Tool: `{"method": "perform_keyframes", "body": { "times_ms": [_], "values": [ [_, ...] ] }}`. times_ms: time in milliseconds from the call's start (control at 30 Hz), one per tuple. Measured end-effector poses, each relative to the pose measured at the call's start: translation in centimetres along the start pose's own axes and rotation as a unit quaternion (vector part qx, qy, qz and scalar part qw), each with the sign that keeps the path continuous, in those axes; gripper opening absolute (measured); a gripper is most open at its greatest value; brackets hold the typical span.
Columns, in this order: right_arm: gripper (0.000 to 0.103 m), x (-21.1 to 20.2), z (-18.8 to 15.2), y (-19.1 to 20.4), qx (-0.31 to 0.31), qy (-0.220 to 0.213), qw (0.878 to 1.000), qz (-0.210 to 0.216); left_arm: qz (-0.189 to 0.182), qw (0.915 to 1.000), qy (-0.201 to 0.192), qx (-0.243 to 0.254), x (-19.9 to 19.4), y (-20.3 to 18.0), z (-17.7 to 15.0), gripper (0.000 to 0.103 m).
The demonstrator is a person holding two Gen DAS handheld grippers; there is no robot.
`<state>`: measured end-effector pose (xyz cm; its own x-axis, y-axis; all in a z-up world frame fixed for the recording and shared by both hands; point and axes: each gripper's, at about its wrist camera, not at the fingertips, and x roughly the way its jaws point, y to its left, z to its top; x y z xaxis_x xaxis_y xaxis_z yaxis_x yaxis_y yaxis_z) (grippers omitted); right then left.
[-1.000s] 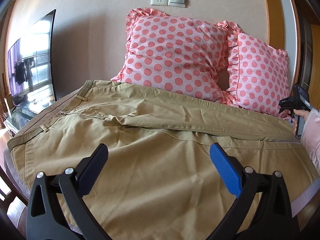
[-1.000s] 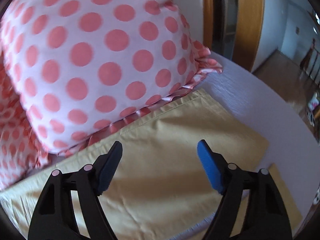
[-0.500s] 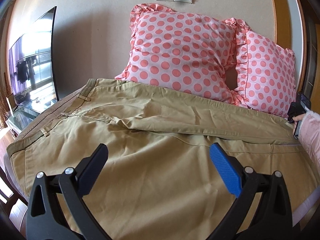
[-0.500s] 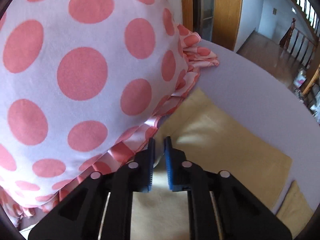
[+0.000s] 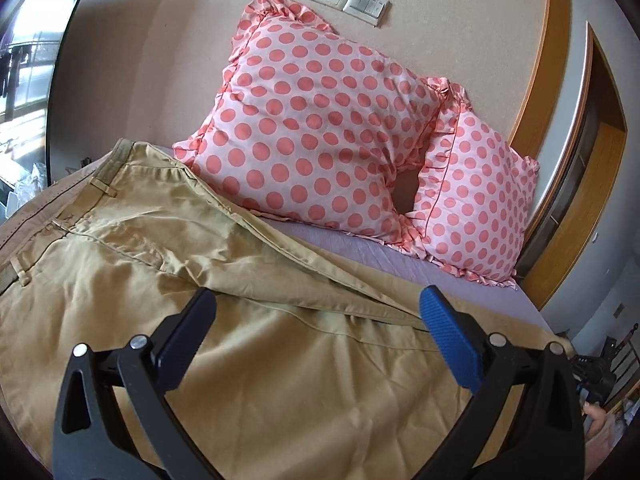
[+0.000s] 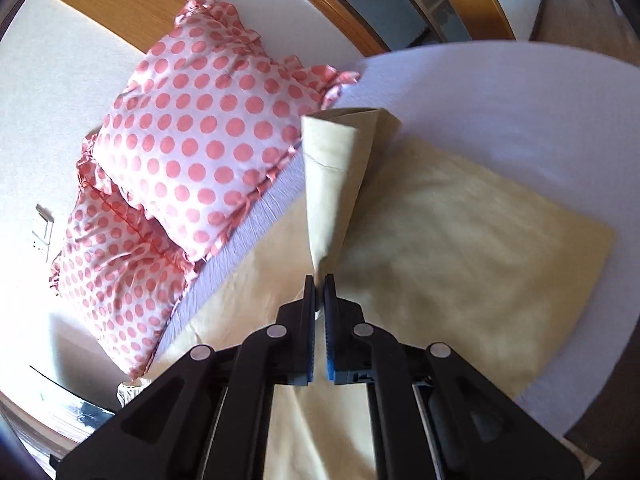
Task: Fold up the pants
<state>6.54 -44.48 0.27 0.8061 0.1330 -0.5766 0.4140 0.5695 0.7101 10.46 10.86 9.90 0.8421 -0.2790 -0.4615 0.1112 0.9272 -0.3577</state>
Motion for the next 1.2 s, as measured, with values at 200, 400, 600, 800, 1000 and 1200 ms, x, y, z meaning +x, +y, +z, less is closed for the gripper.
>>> {"method": "perform_keyframes", "body": {
  "times_ms": [200,400,600,800,1000,1200],
  "values": [
    [0.039,-0.5,0.1,-1.4,0.017,0.000,1.000,-0.016,0.061,0.9952,0.072,-0.026,3.4,3.0,3.0,0.101],
    [0.002,0.8,1.6,-2.0,0.036,-0.004,0.999,0.009,0.082,0.9848,0.100,-0.115,7.3,8.2,6.4,0.101],
    [0.002,-1.1,1.6,-3.5,0.042,-0.036,0.996,0.077,0.111,0.9688,0.147,-0.166,14.1,11.4,8.7,0.096],
    [0.002,-1.6,2.0,-3.6,0.036,-0.045,0.994,0.092,0.084,0.9482,0.157,-0.263,18.9,15.1,8.8,0.020],
    [0.002,-3.6,3.2,-3.0,0.011,-0.083,0.993,0.084,0.038,0.9743,0.094,-0.201,8.0,12.6,8.5,0.010],
    [0.002,-5.2,3.6,-5.4,0.019,-0.107,0.993,0.039,0.065,0.9853,0.040,-0.153,-7.2,10.4,-1.0,0.015]
  ]
}}
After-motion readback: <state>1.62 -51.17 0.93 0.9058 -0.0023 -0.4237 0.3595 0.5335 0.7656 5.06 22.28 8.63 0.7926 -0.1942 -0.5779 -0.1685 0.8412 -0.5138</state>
